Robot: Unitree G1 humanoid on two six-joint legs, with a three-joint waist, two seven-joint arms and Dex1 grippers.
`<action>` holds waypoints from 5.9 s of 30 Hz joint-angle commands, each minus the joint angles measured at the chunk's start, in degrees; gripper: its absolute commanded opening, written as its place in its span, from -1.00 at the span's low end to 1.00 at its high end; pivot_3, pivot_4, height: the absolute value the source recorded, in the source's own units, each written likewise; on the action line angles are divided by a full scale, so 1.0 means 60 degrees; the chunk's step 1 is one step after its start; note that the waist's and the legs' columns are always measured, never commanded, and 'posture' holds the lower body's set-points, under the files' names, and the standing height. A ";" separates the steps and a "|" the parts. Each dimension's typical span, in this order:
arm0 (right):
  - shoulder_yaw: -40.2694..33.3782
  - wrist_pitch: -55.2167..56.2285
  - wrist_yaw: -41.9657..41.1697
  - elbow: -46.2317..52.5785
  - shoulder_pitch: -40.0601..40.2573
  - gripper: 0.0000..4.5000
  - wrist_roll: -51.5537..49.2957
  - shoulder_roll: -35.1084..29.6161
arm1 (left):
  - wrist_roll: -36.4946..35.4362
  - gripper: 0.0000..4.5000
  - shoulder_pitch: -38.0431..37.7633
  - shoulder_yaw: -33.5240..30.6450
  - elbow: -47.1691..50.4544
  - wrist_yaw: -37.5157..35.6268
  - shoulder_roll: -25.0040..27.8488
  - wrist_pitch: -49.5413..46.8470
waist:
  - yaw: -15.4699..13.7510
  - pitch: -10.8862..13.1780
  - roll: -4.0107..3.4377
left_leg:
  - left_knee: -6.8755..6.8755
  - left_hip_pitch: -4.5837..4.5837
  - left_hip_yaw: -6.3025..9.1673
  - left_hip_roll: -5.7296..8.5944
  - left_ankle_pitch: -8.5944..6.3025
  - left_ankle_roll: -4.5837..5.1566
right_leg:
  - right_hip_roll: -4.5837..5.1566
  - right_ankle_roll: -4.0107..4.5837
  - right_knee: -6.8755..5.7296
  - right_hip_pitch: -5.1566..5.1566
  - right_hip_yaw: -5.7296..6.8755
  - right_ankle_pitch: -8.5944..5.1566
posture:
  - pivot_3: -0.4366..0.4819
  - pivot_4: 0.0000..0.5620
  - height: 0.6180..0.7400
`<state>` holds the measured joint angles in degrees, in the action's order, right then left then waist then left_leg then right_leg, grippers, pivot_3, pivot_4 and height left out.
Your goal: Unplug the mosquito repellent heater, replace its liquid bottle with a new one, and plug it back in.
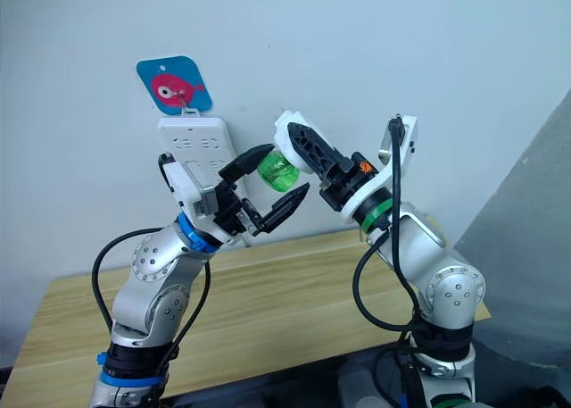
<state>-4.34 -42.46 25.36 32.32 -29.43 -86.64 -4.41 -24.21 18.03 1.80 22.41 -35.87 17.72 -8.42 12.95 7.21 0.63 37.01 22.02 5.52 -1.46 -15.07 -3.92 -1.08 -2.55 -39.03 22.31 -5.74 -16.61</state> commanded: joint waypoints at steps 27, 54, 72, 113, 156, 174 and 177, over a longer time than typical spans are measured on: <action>-0.0258 0.0918 0.0092 0.0253 0.0548 1.00 -0.1760 -0.1737 | -0.0299 0.01 0.0196 -0.0160 -0.0040 -0.0720 0.0487 0.0113 | -0.0047 -0.0001 0.0000 | 0.0002 0.0001 -0.0001 0.0001 0.0000 0.0000 | 0.0000 0.0005 0.0000 -0.0001 -0.0002 0.0003 | -0.52 -0.78 0.94; 0.0160 -0.3214 -0.5557 -0.1752 0.1721 1.00 -0.4387 -0.8148 | -0.0063 0.01 -0.1387 0.0379 -0.1353 -0.5356 0.2195 0.2763 | -0.0211 0.0246 0.0047 | 0.0006 -0.0040 -0.0174 -0.0034 -0.0004 0.0012 | -0.0085 -0.0046 0.0020 0.0003 -0.0231 -0.0026 | -0.49 -0.44 0.94; 0.1915 -0.3334 -0.5010 -0.2092 0.0800 1.00 -0.4330 -0.7378 | 0.0103 0.01 -0.1762 0.0540 -0.1251 -0.5325 0.2386 0.3104 | -0.0441 0.0592 0.0068 | -0.0003 -0.0001 -0.0169 -0.0038 -0.0005 0.0013 | -0.0087 -0.0050 0.0024 0.0047 -0.0232 -0.0029 | -0.44 -0.35 0.94; 0.2058 -0.4253 -0.7043 -0.2151 -0.0470 0.36 -0.2566 -0.6671 | -0.4874 0.01 0.0982 0.0526 -0.0963 -0.4500 0.5047 -0.7895 | -0.0772 0.0627 0.0061 | 0.0006 0.0134 -0.0130 -0.0038 -0.0004 0.0012 | -0.0089 -0.0048 0.0009 0.0172 -0.0185 -0.0026 | -0.37 -0.46 0.94; 0.1709 -0.3731 -0.5185 -0.2961 0.0105 0.36 -0.4393 -0.6607 | 0.1439 0.90 -0.1135 0.0320 -0.2284 -0.4268 0.1523 0.6232 | -0.0817 0.0616 0.0059 | 0.0039 0.0144 -0.0156 -0.0028 -0.0002 0.0010 | -0.0069 -0.0018 0.0000 0.0173 -0.0211 0.0018 | -0.38 -0.48 0.94; 0.1707 -0.3999 -0.5715 -0.2636 -0.0095 0.36 -0.3569 -0.6753 | -0.0951 0.05 -0.0414 0.0635 -0.0701 -0.4099 0.3321 0.0238 | -0.0789 0.0616 0.0059 | 0.0049 0.0143 -0.0140 -0.0031 -0.0002 0.0011 | -0.0075 -0.0020 -0.0011 0.0168 -0.0199 0.0019 | -0.37 -0.47 0.94; 0.1718 -0.4258 -0.6533 -0.2280 -0.0383 0.36 -0.2533 -0.6861 | -0.3133 0.05 0.0701 0.0509 -0.0802 -0.3759 0.4208 -0.3968 | -0.0789 0.0617 0.0059 | 0.0076 0.0150 -0.0128 -0.0031 -0.0003 0.0012 | -0.0082 -0.0025 -0.0024 0.0167 -0.0188 0.0016 | -0.35 -0.48 0.94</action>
<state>6.64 -65.76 -9.81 14.19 -30.78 -103.78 -44.65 -36.08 19.44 7.53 18.27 -61.55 40.74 -19.36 8.22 10.91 0.98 37.54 22.93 4.78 -1.65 -15.09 -3.85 -1.58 -2.74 -39.20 23.30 -6.84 -16.54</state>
